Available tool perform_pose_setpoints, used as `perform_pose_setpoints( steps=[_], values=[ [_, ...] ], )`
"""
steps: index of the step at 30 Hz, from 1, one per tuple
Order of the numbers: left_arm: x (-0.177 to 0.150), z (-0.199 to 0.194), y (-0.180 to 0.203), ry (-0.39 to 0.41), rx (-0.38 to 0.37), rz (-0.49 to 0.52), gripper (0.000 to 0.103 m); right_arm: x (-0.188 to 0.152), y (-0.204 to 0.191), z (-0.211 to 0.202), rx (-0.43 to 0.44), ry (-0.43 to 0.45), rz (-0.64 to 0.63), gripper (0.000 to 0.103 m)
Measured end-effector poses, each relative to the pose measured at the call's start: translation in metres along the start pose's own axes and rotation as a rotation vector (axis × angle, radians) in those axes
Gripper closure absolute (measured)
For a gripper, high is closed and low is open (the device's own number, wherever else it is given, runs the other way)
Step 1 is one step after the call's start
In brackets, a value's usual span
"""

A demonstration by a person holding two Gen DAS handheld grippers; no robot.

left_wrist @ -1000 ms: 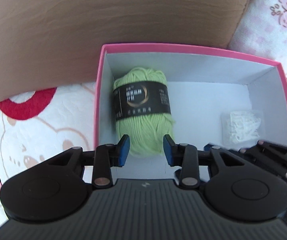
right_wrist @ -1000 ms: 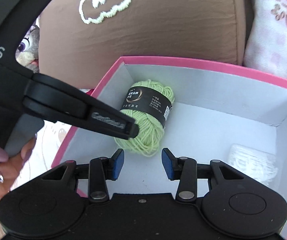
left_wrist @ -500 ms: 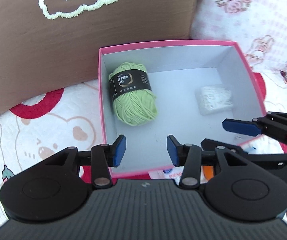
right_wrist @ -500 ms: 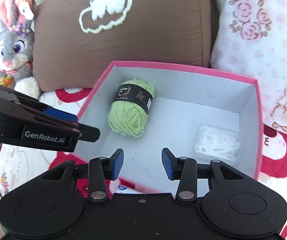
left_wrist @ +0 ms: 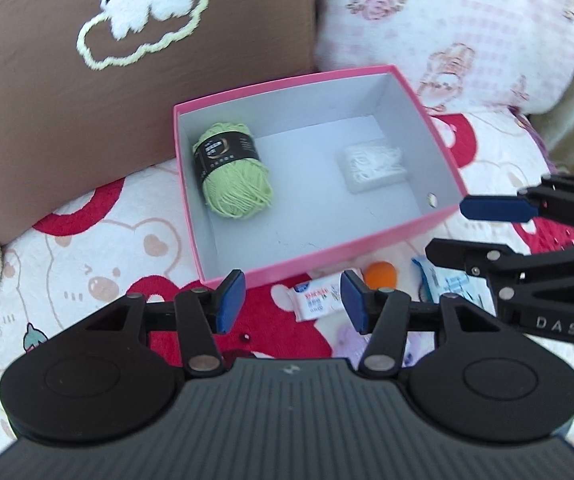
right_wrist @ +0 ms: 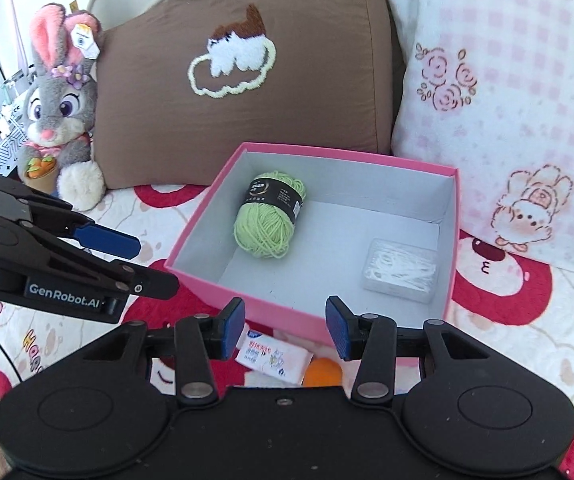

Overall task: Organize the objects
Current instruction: 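Lift the left tool out of the pink box and back away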

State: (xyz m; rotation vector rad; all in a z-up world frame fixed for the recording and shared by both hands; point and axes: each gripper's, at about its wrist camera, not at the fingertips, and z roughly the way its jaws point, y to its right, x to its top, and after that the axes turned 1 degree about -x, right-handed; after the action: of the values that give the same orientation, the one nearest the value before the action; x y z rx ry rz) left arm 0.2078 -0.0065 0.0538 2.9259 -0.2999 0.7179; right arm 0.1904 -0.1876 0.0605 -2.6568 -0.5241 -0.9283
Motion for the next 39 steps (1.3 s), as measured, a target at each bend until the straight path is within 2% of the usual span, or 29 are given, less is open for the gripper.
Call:
perform_pose_setpoints(
  steps=[5,12,16,22,28,31,33,39],
  values=[
    [-0.010,-0.024,0.011,0.011,-0.011,0.055,0.050,-0.008,-0.004,-0.024,0.002,0.042,-0.010,0.049],
    [-0.027,-0.046,0.023,0.018,-0.036,0.096,0.045,-0.040,-0.002,-0.047,-0.018,0.072,-0.001,0.048],
    [-0.036,-0.053,0.027,0.000,-0.081,0.097,0.041,-0.052,-0.002,-0.064,-0.018,0.088,-0.003,0.040],
    [-0.052,-0.061,0.034,0.006,-0.120,0.120,0.037,-0.069,-0.002,-0.081,-0.017,0.104,0.015,0.034],
    [-0.062,-0.062,0.033,0.016,-0.157,0.123,0.031,-0.087,-0.008,-0.090,-0.017,0.103,0.007,0.025],
    [-0.066,-0.056,0.035,0.050,-0.151,0.104,0.027,-0.097,-0.010,-0.088,-0.016,0.105,0.011,0.019],
    [-0.070,-0.048,0.038,0.058,-0.148,0.102,0.027,-0.104,-0.012,-0.085,-0.022,0.101,0.012,0.018],
    [-0.078,-0.031,0.040,0.027,-0.210,0.070,0.026,-0.120,-0.015,-0.077,0.002,0.090,0.039,0.016]
  ],
)
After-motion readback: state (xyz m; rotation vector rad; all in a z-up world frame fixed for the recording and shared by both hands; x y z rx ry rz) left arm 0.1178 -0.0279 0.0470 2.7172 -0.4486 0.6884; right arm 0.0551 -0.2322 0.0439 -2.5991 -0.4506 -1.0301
